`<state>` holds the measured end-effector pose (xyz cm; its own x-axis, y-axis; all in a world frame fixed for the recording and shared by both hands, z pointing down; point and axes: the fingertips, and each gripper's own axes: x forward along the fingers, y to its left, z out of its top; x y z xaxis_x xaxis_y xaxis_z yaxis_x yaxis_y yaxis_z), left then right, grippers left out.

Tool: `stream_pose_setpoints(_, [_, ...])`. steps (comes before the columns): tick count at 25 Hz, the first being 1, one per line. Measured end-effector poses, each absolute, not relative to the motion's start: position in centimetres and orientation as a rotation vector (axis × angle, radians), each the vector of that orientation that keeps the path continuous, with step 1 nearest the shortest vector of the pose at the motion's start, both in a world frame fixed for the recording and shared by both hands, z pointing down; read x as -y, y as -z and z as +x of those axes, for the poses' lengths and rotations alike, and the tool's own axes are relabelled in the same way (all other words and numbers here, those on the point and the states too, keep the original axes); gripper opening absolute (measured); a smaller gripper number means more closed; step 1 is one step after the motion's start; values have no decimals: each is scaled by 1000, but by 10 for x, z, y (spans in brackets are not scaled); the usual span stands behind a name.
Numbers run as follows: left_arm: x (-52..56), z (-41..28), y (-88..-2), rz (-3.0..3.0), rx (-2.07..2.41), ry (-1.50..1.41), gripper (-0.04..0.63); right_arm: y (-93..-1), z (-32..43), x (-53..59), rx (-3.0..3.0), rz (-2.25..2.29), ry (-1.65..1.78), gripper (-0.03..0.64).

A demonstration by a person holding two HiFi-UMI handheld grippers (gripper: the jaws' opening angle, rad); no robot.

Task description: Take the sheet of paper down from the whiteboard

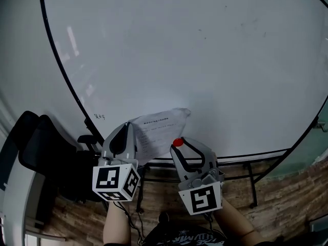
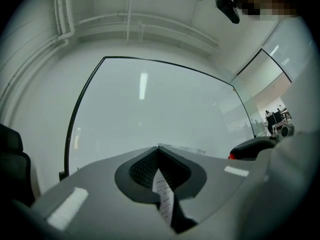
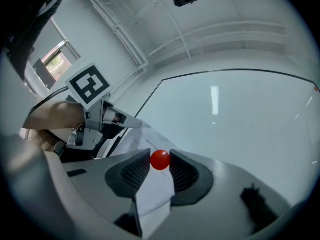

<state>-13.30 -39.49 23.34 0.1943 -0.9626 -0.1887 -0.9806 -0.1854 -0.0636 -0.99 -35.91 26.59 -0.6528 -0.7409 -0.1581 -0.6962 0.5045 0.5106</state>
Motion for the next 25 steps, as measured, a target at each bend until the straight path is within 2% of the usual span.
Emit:
stream_pose_setpoints(9, [333,-106,-294,-2273,-1950,-102,8,-304,40,318,2688,1205,715,129])
stream_pose_setpoints(25, [265,-71,-378,-2413,-1975,-14,8,-361,77,297,2765,1195,424,129])
